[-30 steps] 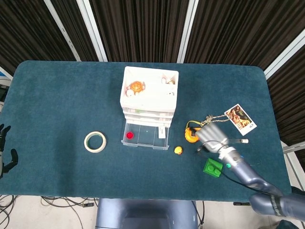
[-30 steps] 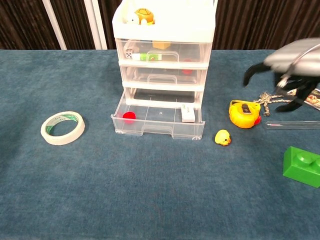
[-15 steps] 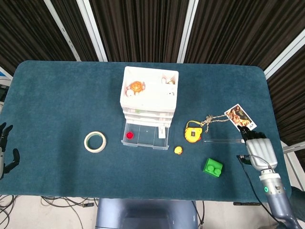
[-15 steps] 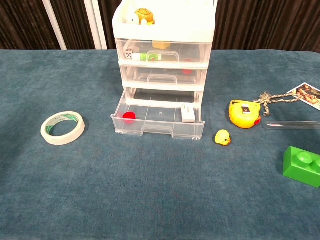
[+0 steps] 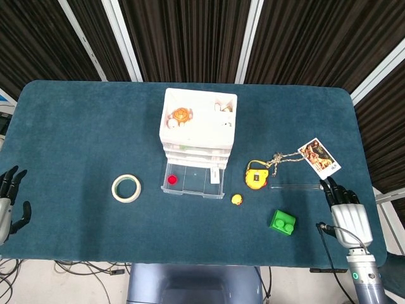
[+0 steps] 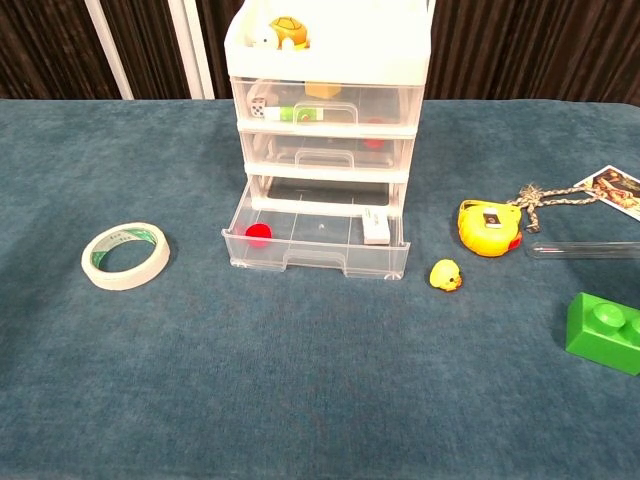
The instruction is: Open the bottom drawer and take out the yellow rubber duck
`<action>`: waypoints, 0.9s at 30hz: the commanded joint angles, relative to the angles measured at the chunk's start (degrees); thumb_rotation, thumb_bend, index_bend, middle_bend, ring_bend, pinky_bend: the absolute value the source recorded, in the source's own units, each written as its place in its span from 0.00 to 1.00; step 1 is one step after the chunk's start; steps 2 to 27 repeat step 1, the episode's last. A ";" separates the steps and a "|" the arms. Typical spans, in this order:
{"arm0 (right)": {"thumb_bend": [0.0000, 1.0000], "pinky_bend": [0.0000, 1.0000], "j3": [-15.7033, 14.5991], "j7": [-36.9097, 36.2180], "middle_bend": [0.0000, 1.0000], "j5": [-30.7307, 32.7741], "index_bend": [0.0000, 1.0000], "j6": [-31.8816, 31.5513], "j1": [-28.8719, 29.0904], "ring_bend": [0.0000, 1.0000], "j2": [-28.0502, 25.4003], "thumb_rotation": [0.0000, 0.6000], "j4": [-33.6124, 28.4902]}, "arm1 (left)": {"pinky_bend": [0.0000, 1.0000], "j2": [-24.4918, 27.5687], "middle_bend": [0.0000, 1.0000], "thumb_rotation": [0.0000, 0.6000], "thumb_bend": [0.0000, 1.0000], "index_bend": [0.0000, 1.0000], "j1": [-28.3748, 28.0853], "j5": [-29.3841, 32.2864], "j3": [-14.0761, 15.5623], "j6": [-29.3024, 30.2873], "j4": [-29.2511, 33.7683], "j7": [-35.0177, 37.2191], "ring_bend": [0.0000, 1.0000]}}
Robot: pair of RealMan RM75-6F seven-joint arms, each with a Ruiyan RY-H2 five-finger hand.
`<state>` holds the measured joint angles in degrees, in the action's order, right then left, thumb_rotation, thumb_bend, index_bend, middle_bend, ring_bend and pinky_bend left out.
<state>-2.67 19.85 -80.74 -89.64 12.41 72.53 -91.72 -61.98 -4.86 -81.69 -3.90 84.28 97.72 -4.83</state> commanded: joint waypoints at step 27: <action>0.13 0.24 0.34 0.28 0.06 -0.47 0.03 0.03 -0.53 0.18 -0.51 1.00 -0.58 | 0.00 0.25 0.00 1.00 0.58 0.06 -0.15 -0.26 0.30 -0.35 0.34 -0.40 0.00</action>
